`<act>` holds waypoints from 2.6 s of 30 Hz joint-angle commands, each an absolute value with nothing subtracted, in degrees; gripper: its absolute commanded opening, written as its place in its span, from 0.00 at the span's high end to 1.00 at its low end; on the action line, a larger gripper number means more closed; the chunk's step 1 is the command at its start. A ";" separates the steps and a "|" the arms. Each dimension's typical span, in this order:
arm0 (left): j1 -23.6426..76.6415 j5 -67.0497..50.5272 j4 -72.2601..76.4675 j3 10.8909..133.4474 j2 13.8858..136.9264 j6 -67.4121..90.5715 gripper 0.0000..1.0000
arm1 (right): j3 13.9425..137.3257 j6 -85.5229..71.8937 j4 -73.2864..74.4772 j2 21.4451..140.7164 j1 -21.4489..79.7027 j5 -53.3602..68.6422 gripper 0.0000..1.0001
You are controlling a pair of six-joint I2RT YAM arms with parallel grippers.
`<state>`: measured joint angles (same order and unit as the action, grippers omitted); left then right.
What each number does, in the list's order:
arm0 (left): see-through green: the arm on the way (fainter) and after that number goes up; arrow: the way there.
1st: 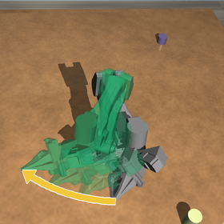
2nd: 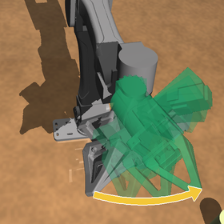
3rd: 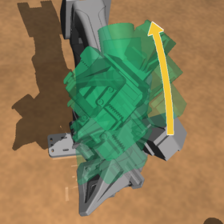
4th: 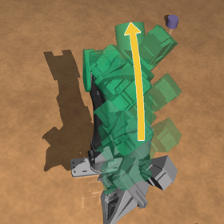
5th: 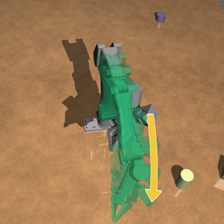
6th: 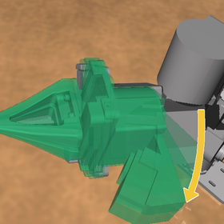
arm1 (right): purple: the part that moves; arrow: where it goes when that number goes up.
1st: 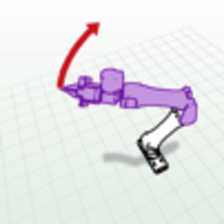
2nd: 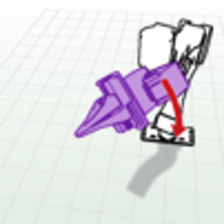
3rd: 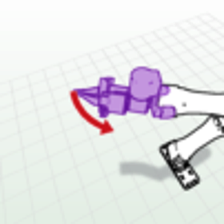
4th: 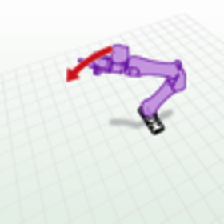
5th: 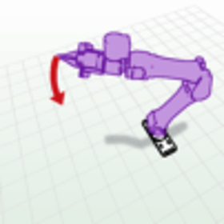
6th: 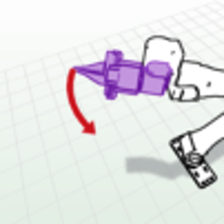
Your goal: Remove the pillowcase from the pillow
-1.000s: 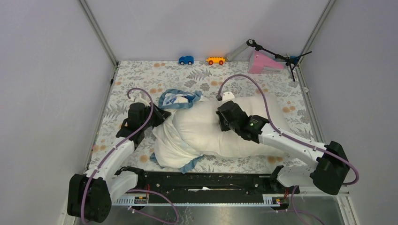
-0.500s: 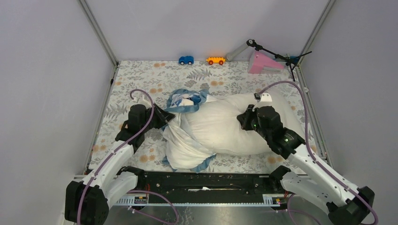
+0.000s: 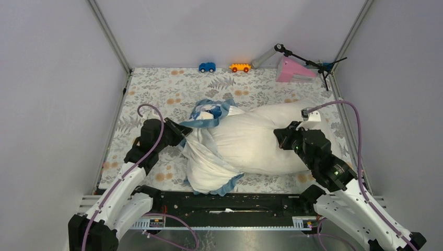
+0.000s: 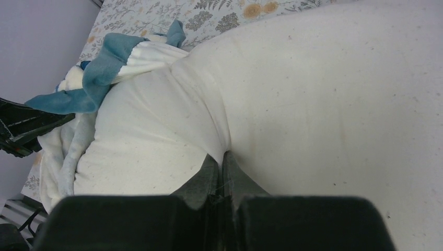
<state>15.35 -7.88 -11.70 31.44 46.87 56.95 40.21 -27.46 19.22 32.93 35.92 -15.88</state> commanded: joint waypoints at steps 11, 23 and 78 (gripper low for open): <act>10.46 38.92 -38.40 36.69 46.98 73.65 0.84 | 41.96 -25.44 19.07 24.64 31.29 -50.79 1.00; 10.46 25.58 -21.03 35.35 46.02 56.73 0.65 | 41.49 -21.35 15.52 26.73 31.24 -34.72 0.94; 34.34 6.93 -18.73 40.10 54.98 43.46 0.01 | 52.13 -13.12 9.40 80.15 54.71 -18.93 0.52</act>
<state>34.17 6.57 -25.17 40.58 51.81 42.39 52.05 -12.34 10.85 79.64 55.53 -22.20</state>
